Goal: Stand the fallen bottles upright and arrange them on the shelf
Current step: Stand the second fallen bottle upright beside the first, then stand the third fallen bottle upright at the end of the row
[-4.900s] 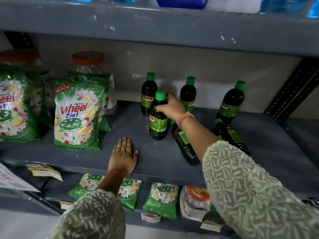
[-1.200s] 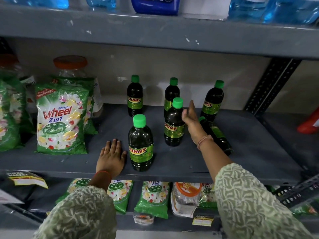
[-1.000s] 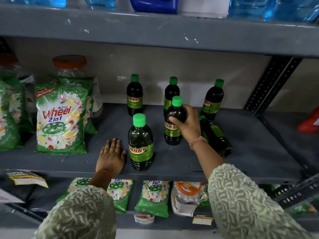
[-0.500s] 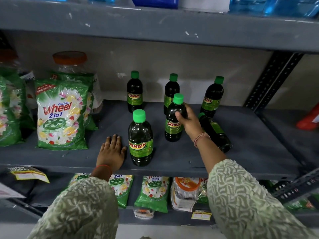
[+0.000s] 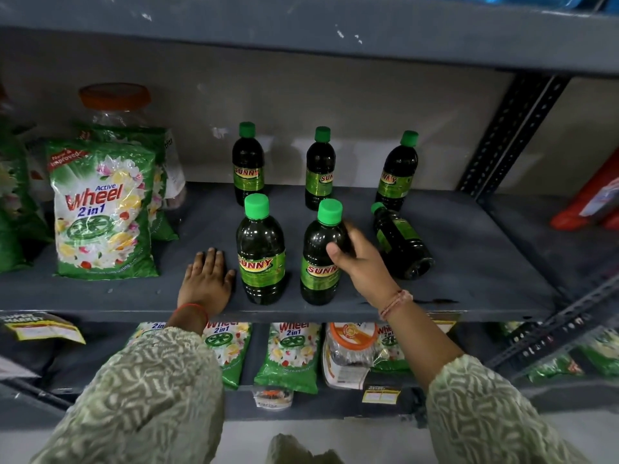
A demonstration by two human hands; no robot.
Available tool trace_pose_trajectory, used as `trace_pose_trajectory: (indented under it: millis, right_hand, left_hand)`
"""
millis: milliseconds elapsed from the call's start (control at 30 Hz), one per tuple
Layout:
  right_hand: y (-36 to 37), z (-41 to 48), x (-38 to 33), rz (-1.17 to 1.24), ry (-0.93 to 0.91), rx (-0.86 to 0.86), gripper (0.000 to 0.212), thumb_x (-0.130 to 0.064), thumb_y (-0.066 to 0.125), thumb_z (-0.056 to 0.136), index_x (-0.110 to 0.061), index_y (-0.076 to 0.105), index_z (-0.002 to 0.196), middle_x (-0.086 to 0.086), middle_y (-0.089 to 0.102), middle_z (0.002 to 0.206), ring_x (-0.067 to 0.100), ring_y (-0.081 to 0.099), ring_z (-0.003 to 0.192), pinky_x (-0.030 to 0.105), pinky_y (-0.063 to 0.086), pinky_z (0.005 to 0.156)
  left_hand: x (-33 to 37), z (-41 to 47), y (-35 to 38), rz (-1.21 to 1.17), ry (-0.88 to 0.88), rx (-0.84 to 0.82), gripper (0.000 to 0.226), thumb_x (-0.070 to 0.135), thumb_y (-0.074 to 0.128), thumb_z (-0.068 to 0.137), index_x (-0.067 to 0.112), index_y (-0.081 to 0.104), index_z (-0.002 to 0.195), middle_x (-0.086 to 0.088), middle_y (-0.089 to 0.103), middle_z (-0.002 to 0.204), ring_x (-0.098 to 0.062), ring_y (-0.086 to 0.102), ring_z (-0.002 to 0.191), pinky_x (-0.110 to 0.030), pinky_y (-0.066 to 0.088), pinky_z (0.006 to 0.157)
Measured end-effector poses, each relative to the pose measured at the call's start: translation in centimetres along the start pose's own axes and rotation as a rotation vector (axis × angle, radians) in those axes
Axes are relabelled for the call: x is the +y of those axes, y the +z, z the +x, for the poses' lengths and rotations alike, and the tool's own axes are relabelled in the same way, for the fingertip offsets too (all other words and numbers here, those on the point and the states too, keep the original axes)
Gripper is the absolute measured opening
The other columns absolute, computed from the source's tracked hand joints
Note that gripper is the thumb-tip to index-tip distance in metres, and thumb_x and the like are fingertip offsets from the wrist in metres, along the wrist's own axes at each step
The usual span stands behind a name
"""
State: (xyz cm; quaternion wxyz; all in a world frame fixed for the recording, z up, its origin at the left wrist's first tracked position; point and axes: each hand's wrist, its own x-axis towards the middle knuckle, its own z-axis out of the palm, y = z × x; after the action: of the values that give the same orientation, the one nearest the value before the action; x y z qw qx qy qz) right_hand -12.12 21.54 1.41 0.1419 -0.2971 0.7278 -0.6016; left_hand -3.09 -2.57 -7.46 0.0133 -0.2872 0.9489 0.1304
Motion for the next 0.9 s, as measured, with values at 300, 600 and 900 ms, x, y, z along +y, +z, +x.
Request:
trace_pose_trajectory:
  millis: [300,600,900]
  right_hand:
    - [-5.4,2.4,1.1,-0.537,0.124,0.280,0.060,-0.047,0.050,0.086,-0.019,0.037,0.137,0.008,0.028,0.152,0.026,0.021,0.140,0.041,0.019,0.116]
    - [-10.2,5.8,4.6,-0.808,0.598,0.305,0.062,-0.052,0.057,0.078,-0.011,0.049,0.123,0.018,0.054,0.131,0.039,0.043,0.124,0.042,0.035,0.103]
    - [-5.8,4.0,7.2,-0.093,0.189,0.613,0.089,-0.037,0.079,0.059,-0.008,0.029,0.128,0.021,0.042,0.128,0.033,0.044,0.117,0.052,0.039,0.102]
  left_hand:
    - [0.3,0.1,-0.3,-0.022,-0.008,-0.028,0.054,0.029,0.023,0.098,0.012,0.005,0.147,-0.010,0.000,0.159,-0.030,-0.001,0.146,-0.042,0.005,0.121]
    - [0.4,0.1,0.4,0.014,-0.017,0.029,0.054,0.027,0.023,0.097,0.010,0.006,0.146,-0.008,0.004,0.159,-0.029,0.002,0.146,-0.041,0.008,0.121]
    - [0.4,0.1,0.5,0.029,-0.012,0.025,0.055,0.027,0.022,0.097,0.011,0.004,0.147,-0.007,0.001,0.159,-0.028,0.001,0.147,-0.041,0.008,0.121]
